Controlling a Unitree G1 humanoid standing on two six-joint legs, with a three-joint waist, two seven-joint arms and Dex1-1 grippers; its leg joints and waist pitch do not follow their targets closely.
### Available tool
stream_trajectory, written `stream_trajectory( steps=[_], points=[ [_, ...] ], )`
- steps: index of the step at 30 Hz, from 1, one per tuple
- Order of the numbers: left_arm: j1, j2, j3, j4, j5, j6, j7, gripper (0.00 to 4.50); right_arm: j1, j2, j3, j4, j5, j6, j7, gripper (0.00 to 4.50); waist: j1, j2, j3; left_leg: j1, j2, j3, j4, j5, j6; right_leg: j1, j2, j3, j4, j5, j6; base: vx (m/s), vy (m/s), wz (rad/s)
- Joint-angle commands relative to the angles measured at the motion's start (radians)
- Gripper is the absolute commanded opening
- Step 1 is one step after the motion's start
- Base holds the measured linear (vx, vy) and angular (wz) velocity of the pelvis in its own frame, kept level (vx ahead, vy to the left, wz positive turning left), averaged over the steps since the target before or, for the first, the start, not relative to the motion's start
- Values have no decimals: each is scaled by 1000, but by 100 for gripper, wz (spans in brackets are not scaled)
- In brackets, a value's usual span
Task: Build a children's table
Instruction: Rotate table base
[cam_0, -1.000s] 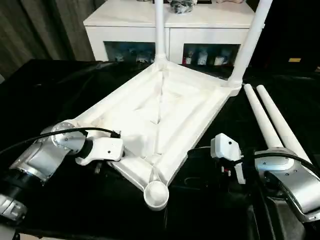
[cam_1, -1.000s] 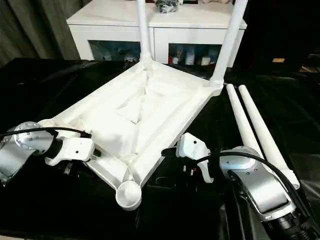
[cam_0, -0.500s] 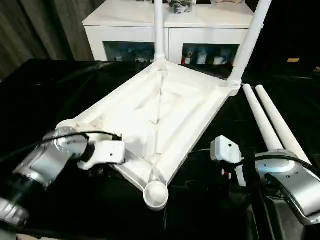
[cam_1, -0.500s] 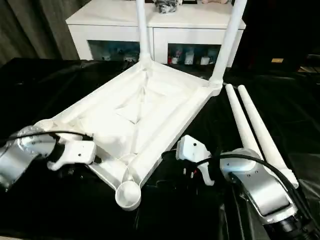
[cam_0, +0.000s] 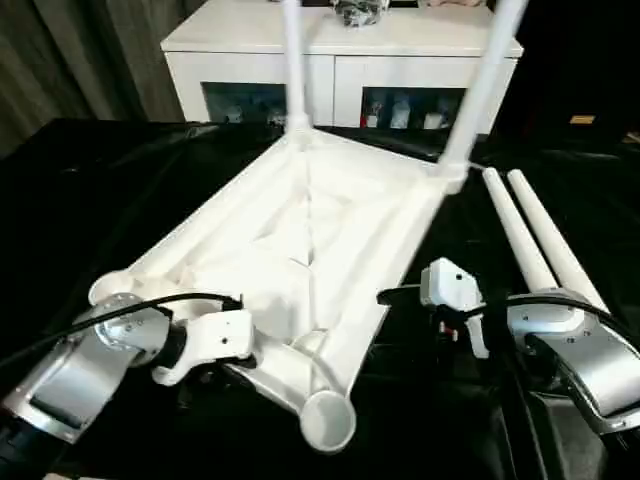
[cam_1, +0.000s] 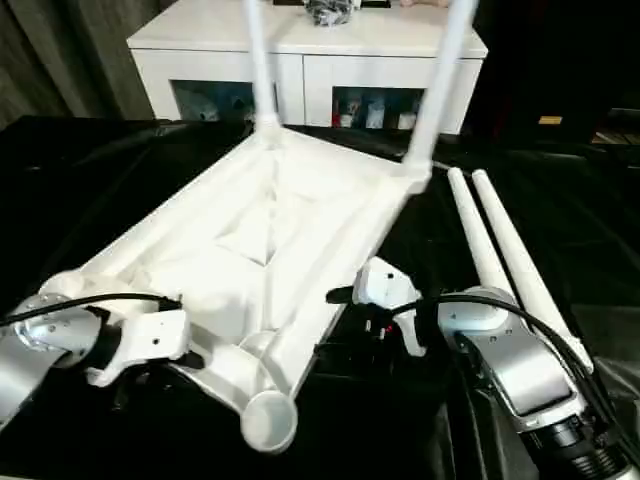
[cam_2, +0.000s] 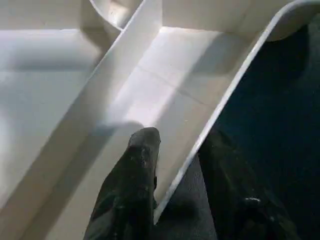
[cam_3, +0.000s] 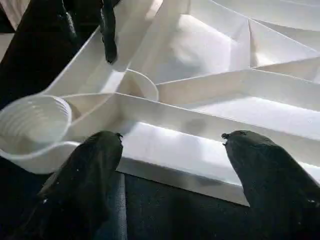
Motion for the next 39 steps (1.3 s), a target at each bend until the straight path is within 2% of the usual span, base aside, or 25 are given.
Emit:
stream_trajectory(
  steps=[1,3,4,6,9,10,12,13,14,16,17,18,19,21,22,24,26,29,32,33,35,36,37,39],
  points=[
    [7,-22,29,-4,10,81,81,124,-6,-6,-14,-7,0,-10,2,386,0,-13,-52,14,56,-32,-79,-225,20,38,-68,45,-82,-219,-224,0,0,0],
    [8,-49,42,-12,15,121,121,117,-9,-6,-13,2,-2,-17,3,386,-1,-13,-52,15,56,-32,-78,-228,19,38,-70,46,-84,-232,-221,0,0,0],
    [14,-91,58,-38,29,199,192,115,-25,-3,-12,25,-5,-29,0,386,-4,-17,-53,12,57,-32,-78,-219,18,41,-70,46,-82,-229,-220,0,0,0],
    [16,-118,63,-47,40,240,233,105,-36,1,-11,36,-7,-34,-4,386,-7,-17,-52,7,53,-35,-76,-209,25,43,-70,43,-85,-236,-220,0,0,0],
    [6,-162,63,-44,64,294,290,94,-47,7,-10,46,-14,-39,-12,386,-19,-22,-49,2,50,-36,-76,-212,31,45,-69,41,-91,-276,-203,0,0,0],
    [0,-197,62,-45,73,336,324,88,-50,10,-11,48,-18,-38,-20,386,-24,-21,-50,-5,48,-41,-77,-215,32,49,-69,37,-93,-317,-181,0,0,0],
    [-4,-213,59,-45,77,346,340,84,-50,10,-12,49,-19,-38,-23,386,-28,-25,-52,-6,47,-43,-75,-200,35,49,-67,36,-95,-310,-173,0,0,0],
    [-4,-213,59,-45,77,346,340,78,-50,10,-12,49,-19,-38,-23,386,-30,-25,-53,-4,46,-42,-74,-198,37,48,-67,37,-94,-302,-175,0,0,0],
    [-16,-258,51,-42,68,359,383,69,-46,4,-15,52,-20,-40,-25,386,-32,-25,-54,-3,46,-42,-72,-195,43,47,-66,37,-94,-287,-182,0,0,0],
    [-24,-279,45,-38,65,368,406,58,-46,1,-17,54,-20,-41,-27,386,-34,-25,-56,0,47,-39,-67,-179,56,44,-64,38,-92,-235,-205,0,0,0],
    [-31,-293,40,-33,64,375,420,58,-47,0,-18,57,-20,-42,-30,386,-35,-23,-57,-2,47,-40,-67,-170,60,46,-64,37,-90,-216,-212,0,0,0],
    [-46,-321,42,-13,66,373,452,51,-49,1,-23,62,-24,-41,-40,386,-32,-20,-59,2,47,-38,-65,-159,67,43,-62,37,-89,-184,-226,0,0,0],
    [-46,-321,42,-13,66,373,452,46,-49,1,-23,62,-24,-41,-40,386,-33,-21,-59,2,46,-36,-63,-152,71,44,-61,36,-88,-166,-232,0,0,0],
    [-91,-384,49,55,72,325,515,30,-62,7,-34,85,-53,-45,-85,386,-30,-23,-62,-2,46,-36,-61,-123,82,48,-61,36,-82,-106,-247,0,0,0],
    [-107,-401,50,81,74,300,533,24,-69,11,-36,99,-69,-51,-108,386,-28,-22,-63,0,43,-35,-58,-128,86,48,-60,35,-84,-96,-258,0,0,0],
    [-121,-416,49,106,67,269,537,11,-77,18,-43,117,-81,-47,-137,386,-29,-22,-63,-3,42,-35,-59,-129,89,49,-61,34,-84,-91,-256,0,0,0],
    [-167,-453,30,165,54,193,535,4,-102,41,-67,175,-126,-14,-248,386,-30,-19,-63,1,41,-34,-58,-139,85,45,-59,34,-88,-105,-255,0,0,0],
    [-178,-469,27,174,41,173,531,4,-111,47,-75,192,-141,1,-287,386,-27,-21,-65,2,43,-34,-58,-140,77,48,-61,34,-84,-102,-258,0,0,0],
    [-182,-465,3,171,37,158,510,4,-128,66,-92,218,-152,40,-348,386,-19,-20,-66,3,45,-34,-57,-124,82,48,-60,34,-80,-71,-261,0,0,0],
    [-180,-463,-4,170,31,150,499,4,-137,77,-103,230,-154,64,-374,386,-18,-14,-66,4,46,-34,-58,-125,81,46,-60,34,-81,-65,-262,0,0,0],
    [-169,-450,-17,150,11,141,456,4,-160,102,-132,254,-151,125,-426,386,-18,-16,-66,4,44,-34,-58,-116,80,48,-58,33,-77,-52,-269,0,0,0],
    [-169,-450,-17,150,10,141,455,4,-161,103,-132,255,-151,126,-427,386,-17,-18,-66,5,45,-33,-58,-118,79,47,-59,34,-78,-56,-269,0,0,0],
    [-163,-442,-20,131,3,143,438,4,-184,116,-151,279,-153,190,-462,386,-14,-16,-66,7,45,-33,-58,-113,75,46,-58,34,-76,-56,-270,0,0,0],
    [-162,-439,-19,126,0,150,432,4,-194,120,-157,291,-156,211,-475,386,-10,-14,-65,11,46,-31,-58,-119,64,43,-58,35,-77,-63,-270,0,0,0]
  ],
)
